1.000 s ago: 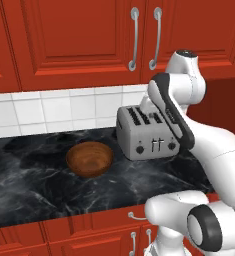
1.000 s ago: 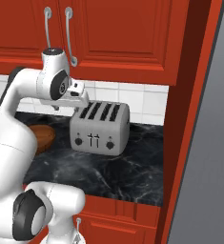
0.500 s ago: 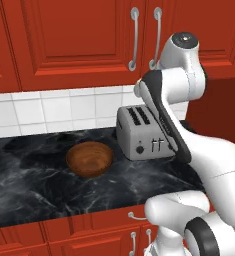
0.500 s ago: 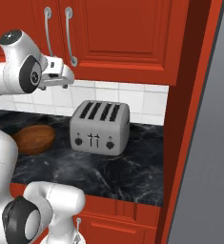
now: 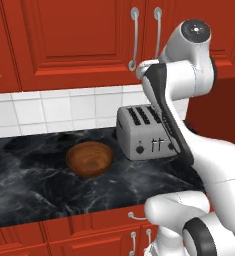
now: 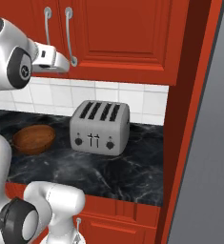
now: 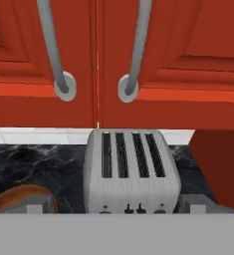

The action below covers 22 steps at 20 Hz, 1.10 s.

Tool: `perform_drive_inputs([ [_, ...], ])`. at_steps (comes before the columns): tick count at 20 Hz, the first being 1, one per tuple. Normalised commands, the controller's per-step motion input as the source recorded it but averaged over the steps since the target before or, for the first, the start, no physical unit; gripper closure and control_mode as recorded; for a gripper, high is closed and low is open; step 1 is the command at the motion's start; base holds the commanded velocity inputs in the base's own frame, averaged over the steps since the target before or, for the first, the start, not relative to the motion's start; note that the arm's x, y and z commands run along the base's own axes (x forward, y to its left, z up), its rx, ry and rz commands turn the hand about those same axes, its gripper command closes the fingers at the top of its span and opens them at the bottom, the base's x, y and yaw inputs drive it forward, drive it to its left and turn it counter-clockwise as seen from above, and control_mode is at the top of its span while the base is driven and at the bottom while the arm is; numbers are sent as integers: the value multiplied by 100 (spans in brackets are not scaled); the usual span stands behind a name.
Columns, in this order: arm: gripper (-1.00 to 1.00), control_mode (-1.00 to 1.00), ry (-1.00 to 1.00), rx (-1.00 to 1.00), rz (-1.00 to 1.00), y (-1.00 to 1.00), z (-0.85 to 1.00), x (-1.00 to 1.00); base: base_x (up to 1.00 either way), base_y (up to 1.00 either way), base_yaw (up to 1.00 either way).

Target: Open the cabinet and setup a tea strainer by placing it in the bowl upright.

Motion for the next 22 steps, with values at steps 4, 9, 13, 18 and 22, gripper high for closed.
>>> perform_drive_inputs([
  [4,-100,-100,-25,17,0,-20,48,0,0,0,0],
  [9,-100,-100,-21,7,0,-25,49,0,0,0,0],
  [13,-100,-100,-3,1,0,0,25,6,0,0,0],
  [18,-100,-100,0,0,-3,0,0,31,0,0,0],
  [22,-100,-100,0,0,0,0,0,44,0,0,0],
])
